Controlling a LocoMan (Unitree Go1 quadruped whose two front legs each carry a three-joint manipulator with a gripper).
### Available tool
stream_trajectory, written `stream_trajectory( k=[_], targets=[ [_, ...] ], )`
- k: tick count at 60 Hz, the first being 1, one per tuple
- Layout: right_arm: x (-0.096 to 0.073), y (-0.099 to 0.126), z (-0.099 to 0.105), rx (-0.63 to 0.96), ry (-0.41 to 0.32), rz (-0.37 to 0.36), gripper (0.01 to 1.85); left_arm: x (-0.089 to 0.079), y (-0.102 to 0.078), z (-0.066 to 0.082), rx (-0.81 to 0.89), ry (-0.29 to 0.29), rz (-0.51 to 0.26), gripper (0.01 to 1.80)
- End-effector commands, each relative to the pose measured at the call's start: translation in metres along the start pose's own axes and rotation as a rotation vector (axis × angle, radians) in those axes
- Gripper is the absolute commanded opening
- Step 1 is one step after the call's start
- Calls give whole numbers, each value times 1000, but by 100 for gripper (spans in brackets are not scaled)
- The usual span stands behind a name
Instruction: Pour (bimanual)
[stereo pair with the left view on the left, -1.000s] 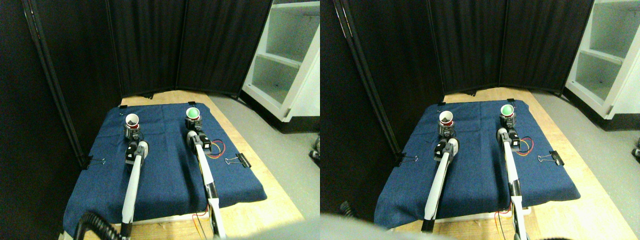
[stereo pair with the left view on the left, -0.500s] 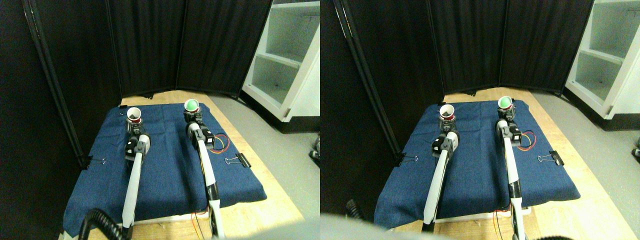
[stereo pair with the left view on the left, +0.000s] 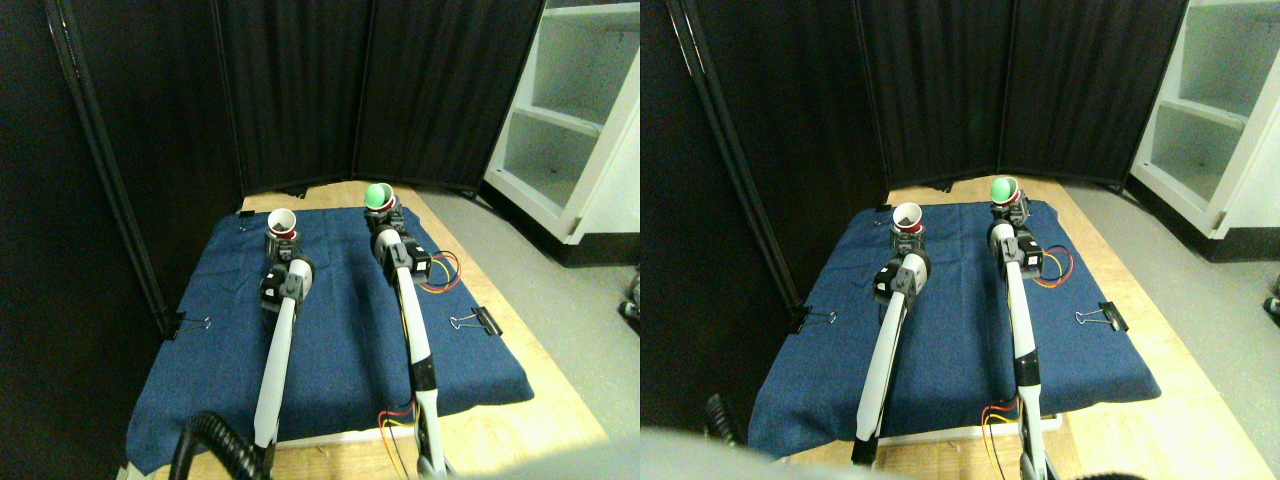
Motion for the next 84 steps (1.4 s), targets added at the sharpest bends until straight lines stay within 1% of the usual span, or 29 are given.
stream_trajectory(
  k=[1, 5, 13, 15, 21, 23, 24, 26, 31, 33, 36, 42, 44, 47, 49, 51, 56, 64, 65, 68, 72, 79, 84],
  targets=[
    [-2, 19, 4, 47, -3, 85, 33, -3, -13, -5, -23, 14, -38, 33],
    [-3, 23, 4, 18, -11, 90, 33, -5, -16, -8, -30, 26, -43, 33],
    [-5, 28, 2, 5, -1, 101, 33, -7, -19, -15, -38, 36, -46, 33],
    [-5, 28, 1, -21, 17, 117, 33, -8, -20, -18, -38, 36, -46, 33],
    [-4, 28, -2, -48, 9, 111, 33, -10, -22, -23, -54, 34, -35, 33],
    [-4, 29, -4, -38, 19, 110, 33, -11, -23, -25, -57, 41, -32, 33],
    [-4, 29, -4, -38, 19, 110, 33, -11, -23, -25, -57, 41, -32, 33],
    [-4, 29, -5, -91, -7, 110, 33, -11, -23, -27, -55, 50, -34, 33],
    [-3, 30, -7, -128, -11, 116, 33, -9, -23, -28, -56, 68, -38, 33],
    [-3, 31, -8, -141, -18, 112, 33, -9, -22, -28, -51, 67, -36, 33],
    [-2, 32, -8, -142, -23, 109, 33, -8, -22, -28, -40, 68, -36, 33],
    [-1, 34, -7, -130, -21, 127, 33, -7, -20, -29, -32, 67, -33, 33],
    [-1, 36, -6, -131, -27, 111, 33, -6, -19, -29, -29, 66, -30, 33],
    [0, 39, -4, -131, -17, 134, 33, -6, -19, -30, -23, 64, -29, 33],
    [-1, 40, -4, -139, -24, 126, 33, -5, -18, -30, -20, 71, -34, 33],
    [-1, 42, -3, -116, -19, 134, 33, -5, -18, -30, -24, 69, -29, 33],
    [-2, 45, -2, -146, -43, 129, 33, -5, -17, -30, -18, 64, -18, 33],
    [-5, 51, -1, -169, -40, 145, 33, -4, -17, -33, -4, 73, 1, 33],
    [-6, 52, 0, -185, -46, 140, 33, -4, -17, -33, -3, 78, 2, 33],
    [-7, 55, 0, -208, -40, 165, 33, -3, -16, -35, -5, 91, 4, 33],
    [-8, 56, 0, -212, -38, 162, 33, -4, -16, -37, -4, 97, 5, 33],
    [-9, 59, 0, -226, -36, 158, 33, -7, -18, -44, 11, 133, 3, 33],
    [-11, 61, -1, -239, -38, 162, 33, -9, -19, -49, 20, 139, 8, 33]
  ],
)
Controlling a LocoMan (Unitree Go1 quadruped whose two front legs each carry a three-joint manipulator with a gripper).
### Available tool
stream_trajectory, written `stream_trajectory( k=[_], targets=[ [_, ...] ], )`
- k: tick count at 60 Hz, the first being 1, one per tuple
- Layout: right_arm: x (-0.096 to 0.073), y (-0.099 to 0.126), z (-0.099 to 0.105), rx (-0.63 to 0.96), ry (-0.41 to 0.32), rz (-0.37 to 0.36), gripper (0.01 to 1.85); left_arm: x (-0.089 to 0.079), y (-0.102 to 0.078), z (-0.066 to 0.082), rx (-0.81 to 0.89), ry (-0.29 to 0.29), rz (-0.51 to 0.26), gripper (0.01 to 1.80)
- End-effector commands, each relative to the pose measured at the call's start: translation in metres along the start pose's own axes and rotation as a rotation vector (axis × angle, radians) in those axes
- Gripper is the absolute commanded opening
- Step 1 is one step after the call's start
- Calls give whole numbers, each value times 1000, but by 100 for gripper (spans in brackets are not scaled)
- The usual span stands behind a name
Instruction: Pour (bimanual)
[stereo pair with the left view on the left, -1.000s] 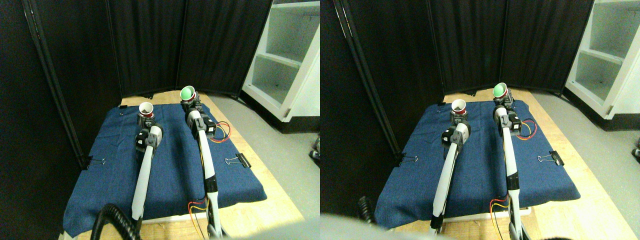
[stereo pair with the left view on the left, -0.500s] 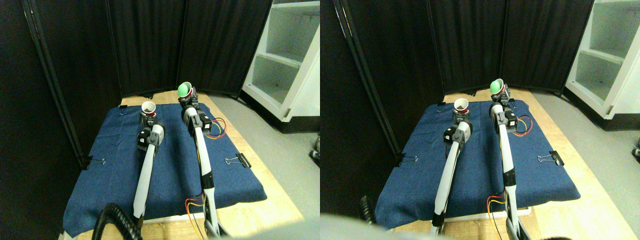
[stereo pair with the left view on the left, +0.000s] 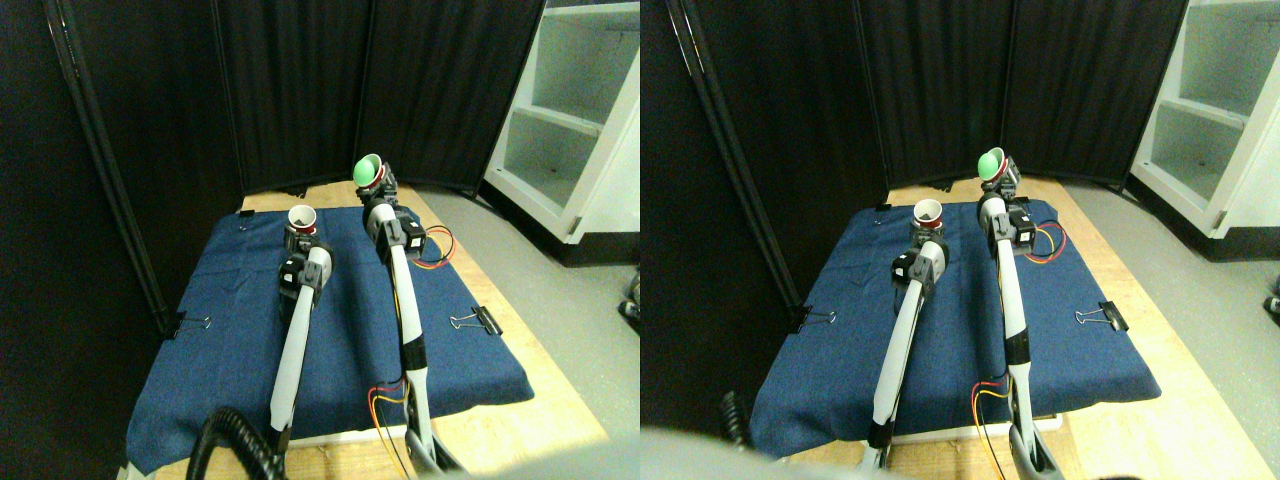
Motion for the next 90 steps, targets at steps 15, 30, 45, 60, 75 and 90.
stream_trajectory(
  k=[15, 30, 45, 60, 75, 90],
  targets=[
    [-6, 18, 4, -2, -4, 59, 33, -8, -9, -20, -19, 39, -12, 33],
    [-6, 19, -2, -57, 8, 34, 33, -14, -8, -30, -24, 54, -13, 33],
    [-6, 15, -5, -163, 3, 26, 33, -18, -9, -32, -24, 69, -7, 33],
    [-12, 22, -2, -212, -10, 25, 33, -13, -5, -34, 15, 73, 15, 33],
    [-15, 31, -3, -325, 12, 48, 33, -9, -2, -40, 35, 77, 43, 33],
    [-15, 33, -10, -288, 22, 51, 33, -10, -2, -46, 43, 90, 31, 33]
  ],
)
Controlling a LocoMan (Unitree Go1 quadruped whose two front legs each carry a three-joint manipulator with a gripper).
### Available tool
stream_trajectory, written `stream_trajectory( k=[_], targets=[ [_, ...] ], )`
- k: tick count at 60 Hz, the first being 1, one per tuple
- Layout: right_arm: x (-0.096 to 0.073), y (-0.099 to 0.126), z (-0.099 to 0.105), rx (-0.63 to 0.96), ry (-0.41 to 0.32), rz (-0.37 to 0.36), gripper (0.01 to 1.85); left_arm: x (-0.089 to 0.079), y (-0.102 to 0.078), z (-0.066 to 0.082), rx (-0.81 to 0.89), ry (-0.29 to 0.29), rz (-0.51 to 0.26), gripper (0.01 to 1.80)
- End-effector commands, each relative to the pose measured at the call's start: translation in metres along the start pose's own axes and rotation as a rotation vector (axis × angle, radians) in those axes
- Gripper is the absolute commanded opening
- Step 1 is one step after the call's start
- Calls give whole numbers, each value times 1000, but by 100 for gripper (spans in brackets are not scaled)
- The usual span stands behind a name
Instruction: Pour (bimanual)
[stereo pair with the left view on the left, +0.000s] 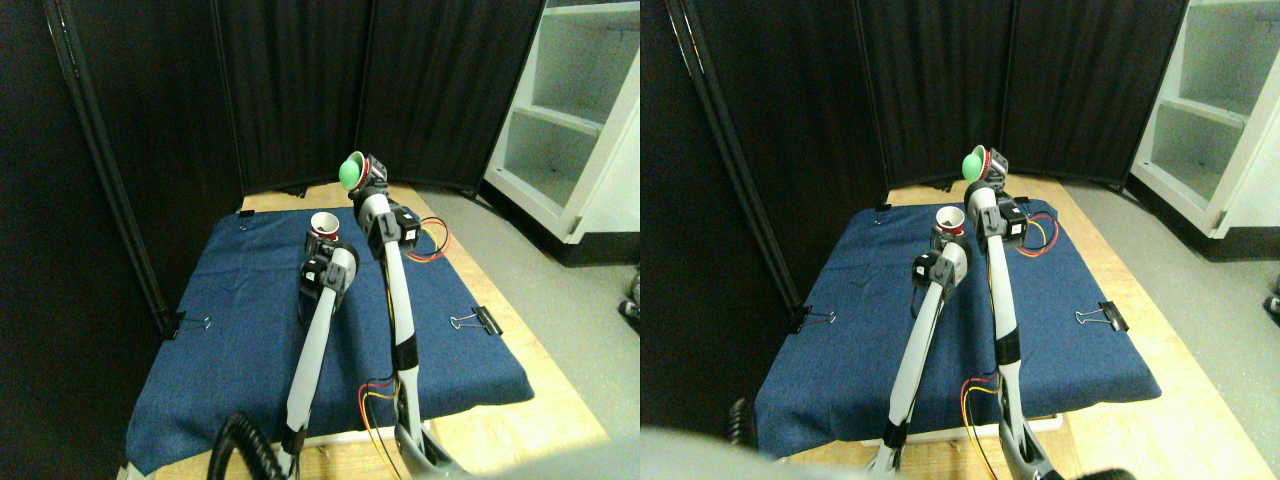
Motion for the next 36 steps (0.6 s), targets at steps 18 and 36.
stream_trajectory(
  k=[18, 36],
  targets=[
    [2, 9, 1, 42, -22, 56, 33, -7, -8, -1, -14, 10, -48, 33],
    [6, 7, -5, 35, -4, 58, 33, -8, -12, 4, -1, 10, -54, 33]
  ],
)
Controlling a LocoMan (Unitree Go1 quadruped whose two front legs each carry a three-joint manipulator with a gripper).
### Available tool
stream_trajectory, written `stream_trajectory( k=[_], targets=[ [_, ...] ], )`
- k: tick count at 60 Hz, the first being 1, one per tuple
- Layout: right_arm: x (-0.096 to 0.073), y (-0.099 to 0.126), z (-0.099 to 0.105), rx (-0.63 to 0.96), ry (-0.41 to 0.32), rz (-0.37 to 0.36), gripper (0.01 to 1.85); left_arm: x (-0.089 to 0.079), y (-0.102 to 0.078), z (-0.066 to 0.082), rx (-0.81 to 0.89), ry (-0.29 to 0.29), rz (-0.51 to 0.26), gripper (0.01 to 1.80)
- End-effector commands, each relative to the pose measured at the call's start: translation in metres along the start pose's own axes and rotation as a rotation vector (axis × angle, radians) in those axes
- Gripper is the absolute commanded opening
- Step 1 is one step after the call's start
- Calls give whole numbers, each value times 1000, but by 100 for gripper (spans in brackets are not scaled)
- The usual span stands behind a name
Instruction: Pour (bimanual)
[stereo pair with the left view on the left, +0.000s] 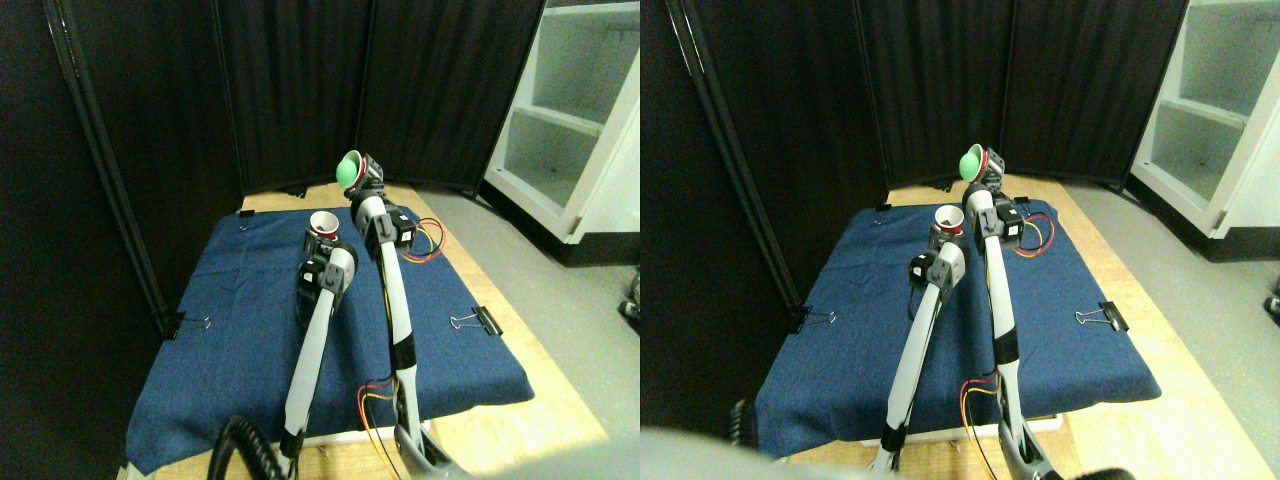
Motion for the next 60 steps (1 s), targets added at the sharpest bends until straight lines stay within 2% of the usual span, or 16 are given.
stream_trajectory(
  k=[1, 41, 47, 60],
  targets=[
    [2, 3, -2, -1, -11, 2, 33, -1, -9, 2, -17, 3, -45, 33],
    [5, 0, -1, 33, -6, -14, 33, 1, -22, 2, 16, 49, -66, 33],
    [6, 1, 1, 9, -12, 4, 33, 2, -25, 3, 30, 60, -79, 33],
    [8, 0, 2, -18, -7, -1, 33, 2, -26, 4, 42, 42, -62, 33]
  ],
)
